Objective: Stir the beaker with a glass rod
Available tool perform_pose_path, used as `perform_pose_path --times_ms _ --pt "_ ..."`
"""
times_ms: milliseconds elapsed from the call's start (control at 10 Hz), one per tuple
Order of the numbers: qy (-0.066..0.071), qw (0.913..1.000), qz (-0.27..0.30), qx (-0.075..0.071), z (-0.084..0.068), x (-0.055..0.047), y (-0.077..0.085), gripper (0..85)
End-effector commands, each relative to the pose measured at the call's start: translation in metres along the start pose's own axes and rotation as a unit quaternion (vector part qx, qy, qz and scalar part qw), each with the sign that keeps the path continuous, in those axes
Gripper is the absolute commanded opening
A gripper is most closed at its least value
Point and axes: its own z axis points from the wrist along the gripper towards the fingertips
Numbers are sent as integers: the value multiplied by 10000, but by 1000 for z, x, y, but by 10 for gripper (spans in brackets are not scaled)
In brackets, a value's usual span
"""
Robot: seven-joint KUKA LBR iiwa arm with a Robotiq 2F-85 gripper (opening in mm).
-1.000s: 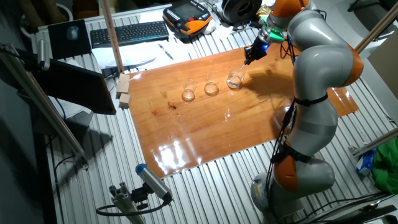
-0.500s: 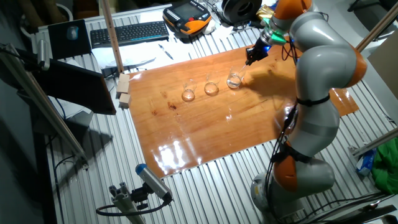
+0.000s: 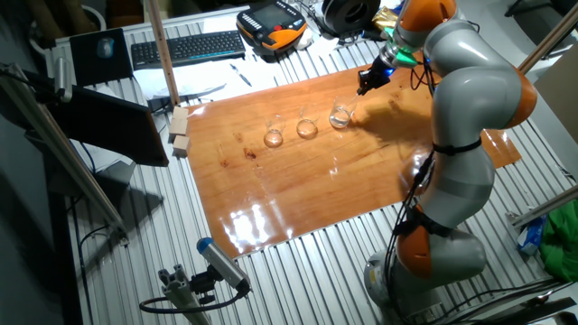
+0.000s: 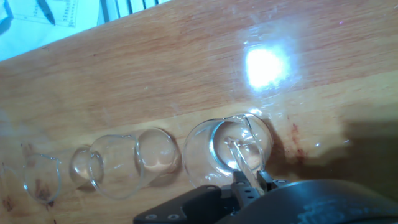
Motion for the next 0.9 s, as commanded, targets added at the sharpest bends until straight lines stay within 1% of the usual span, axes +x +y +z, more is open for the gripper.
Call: perform_pose_path --times_ms 0,200,300,500,800 --pt "38 10000 -3 -30 1 1 0 0" --pt "138 9998 11 -123 2 1 -1 0" --pt "153 9997 41 -167 2 1 -1 0" --pt "143 9996 79 -246 2 1 -2 0" --pt "145 9995 71 -261 0 3 -4 0"
